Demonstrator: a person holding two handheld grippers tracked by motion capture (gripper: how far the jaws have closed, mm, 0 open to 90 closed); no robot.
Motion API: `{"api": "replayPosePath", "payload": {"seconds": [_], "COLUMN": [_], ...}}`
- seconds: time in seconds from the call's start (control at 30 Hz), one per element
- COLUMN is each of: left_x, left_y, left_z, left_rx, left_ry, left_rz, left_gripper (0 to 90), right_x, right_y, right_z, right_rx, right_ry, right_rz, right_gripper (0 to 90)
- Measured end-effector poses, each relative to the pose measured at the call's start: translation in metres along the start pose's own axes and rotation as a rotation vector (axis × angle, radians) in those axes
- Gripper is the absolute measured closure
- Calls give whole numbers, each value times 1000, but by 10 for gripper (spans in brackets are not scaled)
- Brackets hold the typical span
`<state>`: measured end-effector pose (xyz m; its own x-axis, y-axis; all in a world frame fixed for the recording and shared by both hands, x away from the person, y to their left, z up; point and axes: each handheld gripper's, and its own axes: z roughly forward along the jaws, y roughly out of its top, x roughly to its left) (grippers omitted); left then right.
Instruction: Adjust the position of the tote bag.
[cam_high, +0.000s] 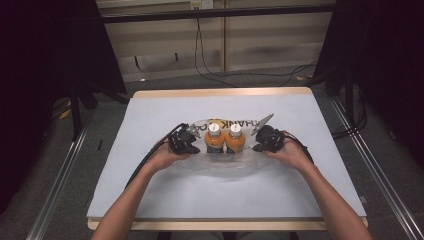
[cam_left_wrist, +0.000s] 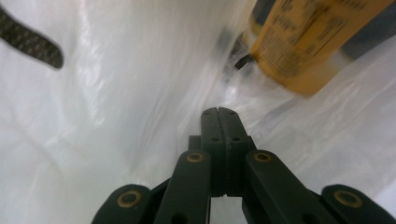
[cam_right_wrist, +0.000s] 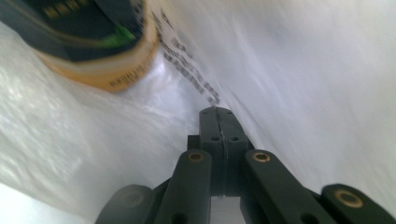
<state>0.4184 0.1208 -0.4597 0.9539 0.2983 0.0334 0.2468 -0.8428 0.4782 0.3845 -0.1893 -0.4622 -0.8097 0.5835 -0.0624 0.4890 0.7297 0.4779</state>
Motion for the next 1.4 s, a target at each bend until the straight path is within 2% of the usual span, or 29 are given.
{"api": "replayPosePath", "payload": {"seconds": [0.07, 0.23, 0.27, 0.33, 0.37, 0.4, 0.5, 0.63, 0.7, 0.73, 0.77, 0.83, 0.87, 0.97, 1.0, 1.03, 1.1, 1.23, 1.33, 1.4], "left_x": [0, -1, -2, -2, -2, -3, -4, -4, -3, -3, -2, 0, 1, 3, 4, 4, 5, 7, 8, 9], "left_y": [-1, -2, -3, -4, -5, -7, -10, -14, -16, -17, -18, -21, -22, -26, -26, -27, -28, -31, -35, -38], "left_z": [0, -2, -3, -5, -5, -8, -10, -12, -13, -13, -15, -16, -16, -18, -18, -19, -19, -21, -22, -24], "left_rx": [-3, 21, 24, 38, 50, 80, 77, 71, 84, 84, 90, 96, 94, 82, 84, 83, 90, 89, 83, 79], "left_ry": [6, 16, 23, 19, 24, 33, 50, 39, 51, 45, 49, 43, 45, 34, 32, 39, 33, 33, 31, 28], "left_rz": [-5, 33, 33, 41, 48, 65, 52, 46, 54, 50, 56, 55, 57, 37, 49, 41, 48, 49, 37, 32], "left_gripper": [900, 900, 900, 900, 900, 900, 900, 900, 900, 900, 900, 900, 900, 900, 900, 900, 900, 900, 900, 900], "right_x": [-2, -5, -5, -5, -5, -4, -4, -7, -8, -8, -10, -10, -12, -17, -18, -19, -21, -21, -22, -21], "right_y": [-2, -5, -6, -6, -6, -5, -5, -7, -9, -9, -11, -12, -12, -15, -17, -17, -19, -22, -23, -23], "right_z": [-1, -4, -5, -6, -6, -7, -8, -10, -11, -11, -12, -12, -13, -14, -14, -15, -15, -17, -18, -19], "right_rx": [7, 23, 47, 52, 66, 105, 117, 120, 128, 133, 130, 132, 132, 132, 128, 133, 134, 143, 150, 160], "right_ry": [-5, -18, -32, -35, -44, -64, -60, -46, -39, -35, -34, -32, -36, -42, -47, -52, -49, -50, -53, -54], "right_rz": [5, 5, 2, 0, -25, -48, -39, -40, -29, -20, -36, -18, -27, -13, -20, -6, -12, -8, -26, -15], "right_gripper": [900, 900, 900, 900, 900, 900, 900, 900, 900, 900, 900, 900, 900, 900, 900, 900, 900, 900, 900, 900]}}
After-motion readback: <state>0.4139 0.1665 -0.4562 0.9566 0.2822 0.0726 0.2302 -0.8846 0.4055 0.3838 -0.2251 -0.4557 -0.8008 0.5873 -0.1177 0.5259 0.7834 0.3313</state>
